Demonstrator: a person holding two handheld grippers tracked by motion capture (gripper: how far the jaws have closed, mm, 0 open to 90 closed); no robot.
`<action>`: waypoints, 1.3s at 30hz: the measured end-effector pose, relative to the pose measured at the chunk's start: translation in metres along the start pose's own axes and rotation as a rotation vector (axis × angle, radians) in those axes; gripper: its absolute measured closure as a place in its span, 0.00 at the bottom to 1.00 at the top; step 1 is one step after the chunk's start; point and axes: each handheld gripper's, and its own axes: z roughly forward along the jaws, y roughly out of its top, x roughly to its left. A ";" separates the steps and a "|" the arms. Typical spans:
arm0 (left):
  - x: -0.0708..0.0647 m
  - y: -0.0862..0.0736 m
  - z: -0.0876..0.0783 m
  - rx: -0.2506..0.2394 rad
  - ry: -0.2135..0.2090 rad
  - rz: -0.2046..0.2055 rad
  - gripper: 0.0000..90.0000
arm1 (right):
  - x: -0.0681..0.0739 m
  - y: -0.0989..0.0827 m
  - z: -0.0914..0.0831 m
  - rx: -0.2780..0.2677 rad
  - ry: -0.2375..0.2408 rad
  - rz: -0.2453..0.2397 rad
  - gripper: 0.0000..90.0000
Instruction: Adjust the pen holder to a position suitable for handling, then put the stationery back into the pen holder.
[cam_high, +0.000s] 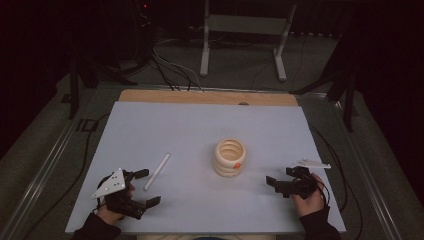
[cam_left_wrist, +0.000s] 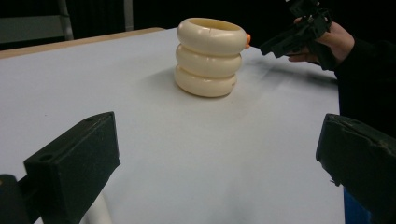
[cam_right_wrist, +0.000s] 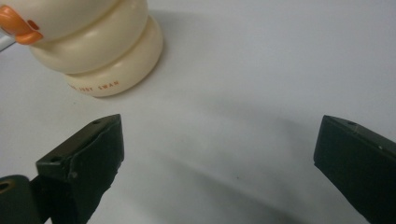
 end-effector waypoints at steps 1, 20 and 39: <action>0.001 -0.001 0.000 0.000 0.000 -0.005 0.00 | 0.000 0.000 0.000 0.001 0.005 -0.005 0.02; -0.004 0.009 0.001 0.012 -0.025 0.012 0.00 | 0.005 -0.001 -0.003 -0.048 0.019 -0.047 0.02; 0.001 0.046 -0.006 0.025 0.137 -0.029 0.00 | 0.008 0.000 -0.004 -0.062 0.052 -0.047 0.02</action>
